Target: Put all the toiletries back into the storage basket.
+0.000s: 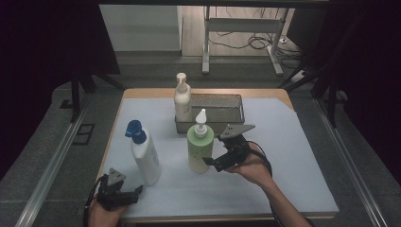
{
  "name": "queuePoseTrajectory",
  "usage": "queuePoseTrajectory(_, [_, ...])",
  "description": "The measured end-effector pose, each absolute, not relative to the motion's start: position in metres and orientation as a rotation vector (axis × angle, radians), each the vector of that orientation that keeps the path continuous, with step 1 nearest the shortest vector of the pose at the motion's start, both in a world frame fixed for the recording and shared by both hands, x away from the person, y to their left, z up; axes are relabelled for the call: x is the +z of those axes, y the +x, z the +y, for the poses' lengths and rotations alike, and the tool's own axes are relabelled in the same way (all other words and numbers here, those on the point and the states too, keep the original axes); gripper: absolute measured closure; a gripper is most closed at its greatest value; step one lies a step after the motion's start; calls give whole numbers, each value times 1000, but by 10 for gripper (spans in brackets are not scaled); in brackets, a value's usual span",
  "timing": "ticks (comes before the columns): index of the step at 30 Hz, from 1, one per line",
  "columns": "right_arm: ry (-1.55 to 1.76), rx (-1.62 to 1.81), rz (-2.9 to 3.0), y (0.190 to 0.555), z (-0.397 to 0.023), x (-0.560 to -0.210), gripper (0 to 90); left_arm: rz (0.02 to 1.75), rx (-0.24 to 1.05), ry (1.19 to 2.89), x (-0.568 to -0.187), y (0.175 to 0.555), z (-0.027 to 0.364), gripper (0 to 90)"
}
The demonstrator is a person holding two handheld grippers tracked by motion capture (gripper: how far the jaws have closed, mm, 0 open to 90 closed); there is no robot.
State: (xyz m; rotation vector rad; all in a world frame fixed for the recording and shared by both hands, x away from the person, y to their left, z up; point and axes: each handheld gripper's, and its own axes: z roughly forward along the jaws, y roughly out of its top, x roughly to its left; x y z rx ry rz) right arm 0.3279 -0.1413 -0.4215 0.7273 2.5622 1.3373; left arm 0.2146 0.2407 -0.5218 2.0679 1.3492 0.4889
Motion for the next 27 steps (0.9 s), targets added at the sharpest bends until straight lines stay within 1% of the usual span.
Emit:
queuePoseTrajectory(17, [708, 1320, 2530, 339, -109, -422, 12, 1348, 489, 2069, -522, 215, 241, 121])
queuePoseTrajectory(22, [702, 1312, 2515, 340, -103, -424, 45, 1348, 489, 2069, -522, 215, 241, 121])
queuePoseTrajectory(25, [692, 1314, 2501, 340, -102, -424, 97, 1348, 489, 2069, -522, 215, 241, 121])
queuePoseTrajectory(27, [686, 1320, 2496, 340, -101, -424, 112, 1348, 489, 2069, -522, 215, 241, 120])
